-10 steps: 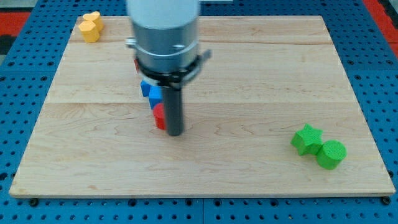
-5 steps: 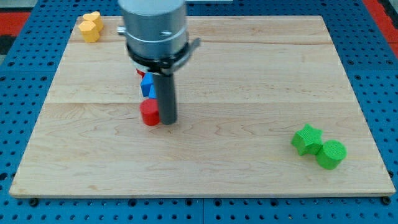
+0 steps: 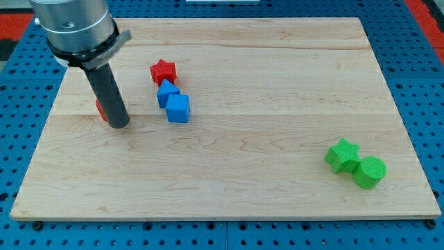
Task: Move the red circle to the left center of the board
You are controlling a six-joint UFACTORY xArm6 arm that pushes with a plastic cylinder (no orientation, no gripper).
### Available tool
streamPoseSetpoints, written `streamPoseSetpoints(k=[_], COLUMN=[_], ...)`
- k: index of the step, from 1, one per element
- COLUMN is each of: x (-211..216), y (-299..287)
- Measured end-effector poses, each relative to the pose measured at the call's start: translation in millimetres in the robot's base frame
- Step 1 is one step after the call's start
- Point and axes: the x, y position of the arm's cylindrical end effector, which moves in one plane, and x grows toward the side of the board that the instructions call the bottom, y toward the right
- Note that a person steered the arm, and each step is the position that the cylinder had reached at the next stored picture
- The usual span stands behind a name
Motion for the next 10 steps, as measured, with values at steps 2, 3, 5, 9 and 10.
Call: streamPoseSetpoints(k=[2,3,5,9,10], x=[-9.9,-22.2,-49.9,-107.1,-98.9], y=[-3.4,-0.1,-4.5,-9.3,-16.3])
